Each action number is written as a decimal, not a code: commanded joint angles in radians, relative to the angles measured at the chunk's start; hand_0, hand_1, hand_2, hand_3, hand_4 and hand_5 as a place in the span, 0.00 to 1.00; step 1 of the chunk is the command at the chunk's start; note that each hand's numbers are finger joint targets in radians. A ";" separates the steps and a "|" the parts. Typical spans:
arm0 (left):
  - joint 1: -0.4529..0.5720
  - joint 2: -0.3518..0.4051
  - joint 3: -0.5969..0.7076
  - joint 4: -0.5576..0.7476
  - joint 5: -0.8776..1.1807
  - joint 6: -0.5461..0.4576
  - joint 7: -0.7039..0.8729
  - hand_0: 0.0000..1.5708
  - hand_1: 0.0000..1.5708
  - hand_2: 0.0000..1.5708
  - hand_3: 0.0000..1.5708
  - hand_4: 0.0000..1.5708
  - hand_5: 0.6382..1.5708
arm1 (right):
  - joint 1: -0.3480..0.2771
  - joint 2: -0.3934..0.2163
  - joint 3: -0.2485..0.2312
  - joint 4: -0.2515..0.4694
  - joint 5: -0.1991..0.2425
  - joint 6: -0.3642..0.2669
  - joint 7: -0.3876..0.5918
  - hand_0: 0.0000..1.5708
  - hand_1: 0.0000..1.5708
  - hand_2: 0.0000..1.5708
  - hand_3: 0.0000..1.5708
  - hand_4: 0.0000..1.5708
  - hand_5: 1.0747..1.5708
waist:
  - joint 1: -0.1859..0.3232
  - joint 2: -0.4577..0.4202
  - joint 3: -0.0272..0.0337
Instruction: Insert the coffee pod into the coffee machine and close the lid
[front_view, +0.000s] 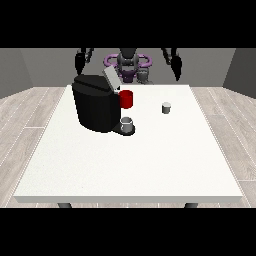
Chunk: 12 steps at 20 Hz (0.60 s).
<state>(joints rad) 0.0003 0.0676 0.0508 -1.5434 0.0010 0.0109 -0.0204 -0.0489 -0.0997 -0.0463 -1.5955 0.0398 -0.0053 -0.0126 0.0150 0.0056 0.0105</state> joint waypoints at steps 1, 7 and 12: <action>0.034 0.004 -0.014 -0.010 0.017 -0.045 -0.020 0.00 0.00 0.00 0.00 0.20 1.00 | 0.034 0.045 0.025 0.042 0.018 -0.021 -0.036 0.00 0.00 0.00 0.00 0.08 1.00 | 0.009 -0.031 -0.0105; -0.006 0.146 0.008 -0.033 0.014 -0.183 -0.131 0.00 0.00 0.00 0.00 0.20 1.00 | 0.030 0.095 -0.038 0.064 -0.005 -0.125 -0.064 0.00 0.00 0.00 0.00 0.08 1.00 | -0.003 -0.014 -0.0101; -0.099 0.193 0.035 0.043 -0.052 -0.156 -0.082 0.00 0.00 0.00 0.00 0.00 1.00 | 0.031 0.077 -0.047 0.070 -0.048 -0.062 -0.132 0.00 0.00 0.00 0.00 0.09 1.00 | -0.069 0.026 -0.0102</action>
<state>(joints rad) -0.0462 0.2074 0.0691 -1.5268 -0.0293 -0.1210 -0.1282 -0.0272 -0.0323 -0.0752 -1.5516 0.0056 -0.0655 -0.0720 -0.0300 0.0086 0.0006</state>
